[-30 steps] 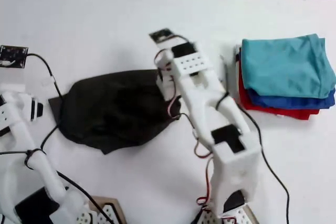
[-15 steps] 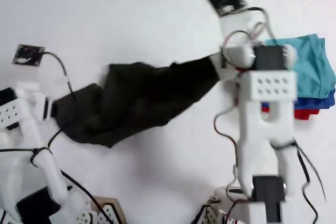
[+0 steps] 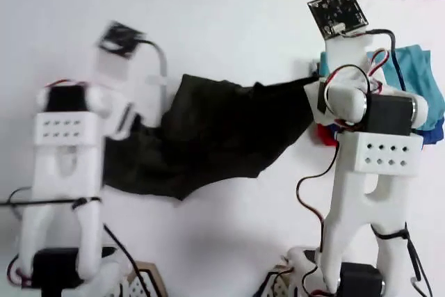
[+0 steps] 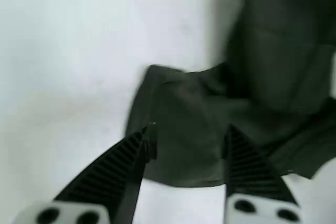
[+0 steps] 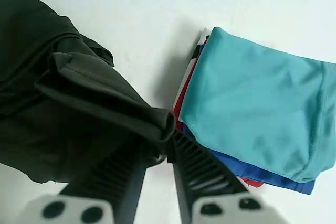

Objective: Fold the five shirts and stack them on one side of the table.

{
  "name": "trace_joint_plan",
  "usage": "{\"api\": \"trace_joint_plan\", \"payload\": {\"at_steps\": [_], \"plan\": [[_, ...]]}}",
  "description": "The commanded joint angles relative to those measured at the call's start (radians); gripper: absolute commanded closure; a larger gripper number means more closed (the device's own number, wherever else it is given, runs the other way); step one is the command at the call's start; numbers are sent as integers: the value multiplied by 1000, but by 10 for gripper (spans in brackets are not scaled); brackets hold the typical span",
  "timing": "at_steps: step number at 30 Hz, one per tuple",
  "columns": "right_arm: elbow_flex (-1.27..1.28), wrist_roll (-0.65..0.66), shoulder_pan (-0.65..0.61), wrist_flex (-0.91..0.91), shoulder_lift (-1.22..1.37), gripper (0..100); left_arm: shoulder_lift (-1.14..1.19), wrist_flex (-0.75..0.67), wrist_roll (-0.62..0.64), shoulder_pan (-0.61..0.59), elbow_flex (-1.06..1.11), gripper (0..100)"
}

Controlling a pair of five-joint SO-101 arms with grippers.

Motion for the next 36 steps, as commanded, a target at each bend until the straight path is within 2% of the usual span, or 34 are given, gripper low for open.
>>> {"api": "trace_joint_plan", "payload": {"at_steps": [1,8,23,25,29,31,36], "plan": [[-2,6,10,-24,-59,978,60,3,29,147,-30,735],[3,8,13,-19,-79,978,178,-29,28,245,-35,740],[3,8,10,-24,-73,978,377,-195,23,247,-38,741],[3,8,10,-24,-73,978,390,-219,26,241,-38,773],[6,5,10,-24,-71,978,390,-241,43,239,-48,990],[25,2,10,-28,-71,978,390,-219,71,238,-79,954],[124,0,10,-105,-81,978,390,-121,86,190,-228,972]]}}
